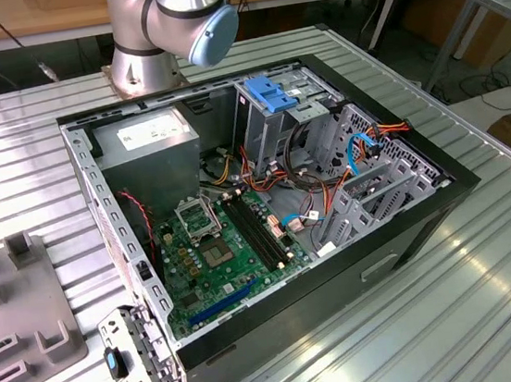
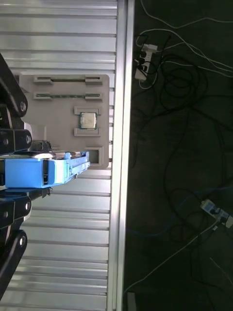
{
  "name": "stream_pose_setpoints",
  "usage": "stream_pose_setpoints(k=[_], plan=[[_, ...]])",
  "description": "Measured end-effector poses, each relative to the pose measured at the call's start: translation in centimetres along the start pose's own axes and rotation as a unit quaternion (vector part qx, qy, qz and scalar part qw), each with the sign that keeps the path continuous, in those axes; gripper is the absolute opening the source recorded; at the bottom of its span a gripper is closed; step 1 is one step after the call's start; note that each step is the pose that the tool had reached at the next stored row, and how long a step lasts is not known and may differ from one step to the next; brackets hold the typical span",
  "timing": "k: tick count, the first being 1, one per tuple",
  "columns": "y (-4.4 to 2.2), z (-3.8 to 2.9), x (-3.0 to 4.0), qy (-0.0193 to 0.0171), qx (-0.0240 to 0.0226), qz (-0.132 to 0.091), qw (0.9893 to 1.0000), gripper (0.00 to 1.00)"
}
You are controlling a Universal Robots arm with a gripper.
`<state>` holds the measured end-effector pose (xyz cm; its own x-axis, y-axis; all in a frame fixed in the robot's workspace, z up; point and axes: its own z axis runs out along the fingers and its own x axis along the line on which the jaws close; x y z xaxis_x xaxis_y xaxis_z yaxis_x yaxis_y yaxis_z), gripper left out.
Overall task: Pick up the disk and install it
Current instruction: 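Pick up the disk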
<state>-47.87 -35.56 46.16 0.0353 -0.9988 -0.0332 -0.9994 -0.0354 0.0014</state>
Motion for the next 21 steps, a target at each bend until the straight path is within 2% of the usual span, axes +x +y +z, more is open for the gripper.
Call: stream_pose_setpoints(k=[1,2,6,8,11,17,21], plan=[[0.00,-0.28,-0.01,0.0000,0.0002,0.000,1.0000,0.36],[0.00,-1.05,-0.04,0.0000,0.0000,0.000,1.0000,0.36],[0.00,-2.14,-0.07,0.0000,-0.0001,0.000,1.0000,0.36],[0.00,-2.95,-0.10,0.0000,0.0000,0.000,1.0000,0.36],[0.00,-3.34,-0.11,0.0000,0.0000,0.000,1.0000,0.36],[0.00,-3.40,-0.11,0.0000,0.0000,0.000,1.0000,0.36],[0.00,-4.12,-0.14,0.0000,0.0000,0.000,1.0000,0.36]])
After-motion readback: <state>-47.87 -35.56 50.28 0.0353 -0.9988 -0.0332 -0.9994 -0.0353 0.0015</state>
